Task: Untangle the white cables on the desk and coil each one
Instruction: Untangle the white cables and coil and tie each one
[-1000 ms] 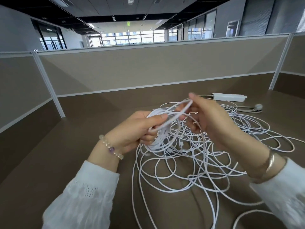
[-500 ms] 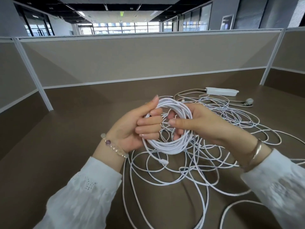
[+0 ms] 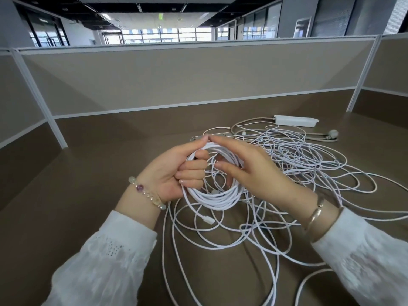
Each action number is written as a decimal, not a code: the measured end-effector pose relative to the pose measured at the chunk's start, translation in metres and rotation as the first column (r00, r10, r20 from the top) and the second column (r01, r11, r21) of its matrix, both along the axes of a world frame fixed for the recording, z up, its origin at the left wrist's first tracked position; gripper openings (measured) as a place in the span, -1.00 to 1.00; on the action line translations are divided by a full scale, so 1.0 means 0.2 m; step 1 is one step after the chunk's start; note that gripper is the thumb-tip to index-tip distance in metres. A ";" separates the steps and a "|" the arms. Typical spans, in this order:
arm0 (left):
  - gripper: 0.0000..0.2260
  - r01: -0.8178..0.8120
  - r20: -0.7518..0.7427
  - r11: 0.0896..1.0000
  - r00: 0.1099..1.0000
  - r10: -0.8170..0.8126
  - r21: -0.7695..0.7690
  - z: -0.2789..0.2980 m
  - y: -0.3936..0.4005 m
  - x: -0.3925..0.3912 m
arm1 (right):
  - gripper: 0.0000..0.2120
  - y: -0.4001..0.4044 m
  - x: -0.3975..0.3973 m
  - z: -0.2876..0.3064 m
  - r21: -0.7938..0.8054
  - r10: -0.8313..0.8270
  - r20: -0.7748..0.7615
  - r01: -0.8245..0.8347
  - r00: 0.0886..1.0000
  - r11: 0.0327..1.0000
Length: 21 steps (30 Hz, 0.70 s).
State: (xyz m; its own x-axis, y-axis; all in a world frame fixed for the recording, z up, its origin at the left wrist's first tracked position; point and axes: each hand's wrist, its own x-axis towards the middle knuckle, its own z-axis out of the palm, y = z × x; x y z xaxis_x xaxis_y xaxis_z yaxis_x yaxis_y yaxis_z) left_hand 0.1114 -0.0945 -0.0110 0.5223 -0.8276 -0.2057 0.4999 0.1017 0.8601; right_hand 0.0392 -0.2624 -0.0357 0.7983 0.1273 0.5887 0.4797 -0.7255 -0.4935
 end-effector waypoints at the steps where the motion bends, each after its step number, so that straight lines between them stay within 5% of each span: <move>1: -0.64 0.011 -0.013 1.000 1.000 -0.011 -0.008 0.00 0.00 0.00 | -0.53 0.00 0.01 -0.01 -0.054 -0.032 0.063 0.035 0.997 0.998; 6: -0.62 0.021 -0.062 0.997 0.998 -0.025 -0.072 0.01 0.02 -0.01 | -0.58 0.01 0.03 -0.03 0.071 -0.079 0.116 0.071 0.990 0.995; 9: -0.61 -0.041 -0.032 0.989 0.999 0.037 -0.141 0.02 0.03 -0.01 | -0.47 0.04 0.02 -0.02 0.428 0.068 -0.277 0.060 0.958 0.902; 11: -0.61 -0.063 -0.005 0.985 0.998 0.063 -0.163 0.02 0.03 -0.01 | -0.66 0.05 0.00 -0.01 0.562 0.240 -0.516 0.113 0.822 0.819; 15: -0.60 -0.046 0.012 0.989 0.999 0.048 -0.140 0.00 0.03 0.00 | -0.92 0.02 -0.01 0.00 0.573 0.332 -0.549 0.057 0.767 0.817; 21: -0.60 -0.091 -0.006 0.983 0.996 0.092 -0.159 -0.01 0.08 0.06 | -0.75 -0.02 -0.06 -0.07 0.523 0.315 -0.567 0.037 0.761 0.852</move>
State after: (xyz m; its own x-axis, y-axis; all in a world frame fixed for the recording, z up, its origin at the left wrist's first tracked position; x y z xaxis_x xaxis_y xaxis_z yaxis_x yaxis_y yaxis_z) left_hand 0.1226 -0.0780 -0.0135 0.5975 -0.7984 -0.0745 0.4812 0.2827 0.8298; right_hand 0.0273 -0.2672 -0.0493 0.9936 0.1127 -0.0110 0.0189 -0.2601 -0.9654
